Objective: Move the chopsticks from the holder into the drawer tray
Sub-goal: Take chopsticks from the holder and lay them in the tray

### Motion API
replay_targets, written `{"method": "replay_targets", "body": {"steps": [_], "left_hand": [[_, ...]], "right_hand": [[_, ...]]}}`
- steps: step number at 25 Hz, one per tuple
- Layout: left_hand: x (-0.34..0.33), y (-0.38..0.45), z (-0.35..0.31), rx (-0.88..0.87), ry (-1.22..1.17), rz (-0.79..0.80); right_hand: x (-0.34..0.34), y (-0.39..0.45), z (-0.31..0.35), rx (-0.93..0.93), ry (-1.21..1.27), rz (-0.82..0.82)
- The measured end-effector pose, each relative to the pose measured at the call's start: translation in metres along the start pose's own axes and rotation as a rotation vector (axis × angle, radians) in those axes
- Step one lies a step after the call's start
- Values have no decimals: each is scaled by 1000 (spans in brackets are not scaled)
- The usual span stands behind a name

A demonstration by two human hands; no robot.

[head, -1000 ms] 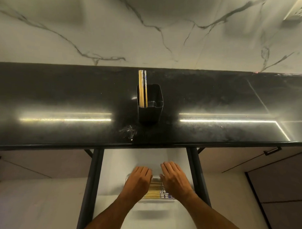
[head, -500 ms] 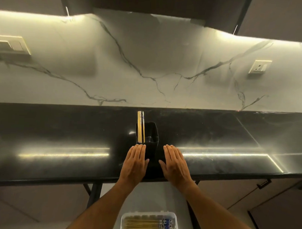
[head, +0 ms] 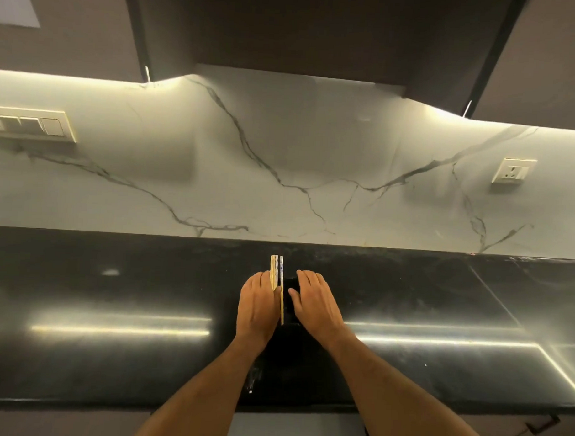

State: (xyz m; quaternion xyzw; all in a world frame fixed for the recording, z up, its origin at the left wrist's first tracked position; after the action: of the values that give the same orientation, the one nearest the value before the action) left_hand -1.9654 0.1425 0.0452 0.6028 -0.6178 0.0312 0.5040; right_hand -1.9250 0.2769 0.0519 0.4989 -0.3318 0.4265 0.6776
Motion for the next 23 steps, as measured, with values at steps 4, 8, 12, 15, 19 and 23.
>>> {"method": "replay_targets", "body": {"steps": [4, 8, 12, 15, 19, 23], "left_hand": [[-27, 25, 19, 62, 47, 123], [-54, 44, 44, 151, 30, 201], [-72, 56, 60, 266, -81, 241], [-81, 55, 63, 272, -112, 238], [-84, 55, 69, 344, -223, 195], [-83, 57, 68, 380, -301, 186]], "right_hand": [[-29, 39, 0, -40, 147, 58], [-54, 68, -9, -167, 236, 86], [-74, 92, -21, -361, 331, 131], [-88, 98, -24, -420, 423, 179], [-91, 102, -22, -441, 462, 149], [-87, 106, -22, -465, 492, 136]]}}
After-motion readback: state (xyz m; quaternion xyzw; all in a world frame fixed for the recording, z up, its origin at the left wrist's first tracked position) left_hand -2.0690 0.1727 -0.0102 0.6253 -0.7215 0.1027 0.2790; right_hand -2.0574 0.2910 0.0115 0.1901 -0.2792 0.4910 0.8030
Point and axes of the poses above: each hand's wrist, its own y-axis towards the middle knuckle, its own x-axis out of the back of the hand, z = x × y, the point moved 3 cm from there along y, towards the middle knuckle, and after that the axes turned 2 degrees about -y, right-handed, at the moved point
